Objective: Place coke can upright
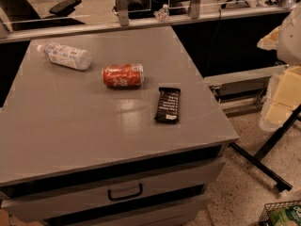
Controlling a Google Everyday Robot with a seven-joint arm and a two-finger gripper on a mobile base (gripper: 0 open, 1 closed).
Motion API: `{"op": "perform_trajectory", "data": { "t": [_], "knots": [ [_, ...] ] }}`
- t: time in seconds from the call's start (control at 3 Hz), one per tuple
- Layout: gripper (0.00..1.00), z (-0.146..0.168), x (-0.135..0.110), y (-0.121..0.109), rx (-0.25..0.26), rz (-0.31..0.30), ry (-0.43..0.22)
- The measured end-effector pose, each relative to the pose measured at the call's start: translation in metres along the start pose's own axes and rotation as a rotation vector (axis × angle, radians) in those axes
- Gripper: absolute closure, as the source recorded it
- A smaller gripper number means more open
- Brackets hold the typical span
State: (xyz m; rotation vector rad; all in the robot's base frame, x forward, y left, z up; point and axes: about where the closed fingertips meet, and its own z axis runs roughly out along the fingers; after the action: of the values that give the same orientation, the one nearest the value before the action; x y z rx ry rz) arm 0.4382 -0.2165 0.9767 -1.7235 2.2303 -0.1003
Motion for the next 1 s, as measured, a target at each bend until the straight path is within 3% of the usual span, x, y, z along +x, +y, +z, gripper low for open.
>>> {"op": "perform_trajectory", "data": {
  "t": [0.33,1.0],
  "knots": [
    [0.00,0.000,0.000,0.000,0.000,0.000,0.000],
    [0.00,0.012,-0.024,-0.015,-0.003,-0.039,-0.076]
  ]
}}
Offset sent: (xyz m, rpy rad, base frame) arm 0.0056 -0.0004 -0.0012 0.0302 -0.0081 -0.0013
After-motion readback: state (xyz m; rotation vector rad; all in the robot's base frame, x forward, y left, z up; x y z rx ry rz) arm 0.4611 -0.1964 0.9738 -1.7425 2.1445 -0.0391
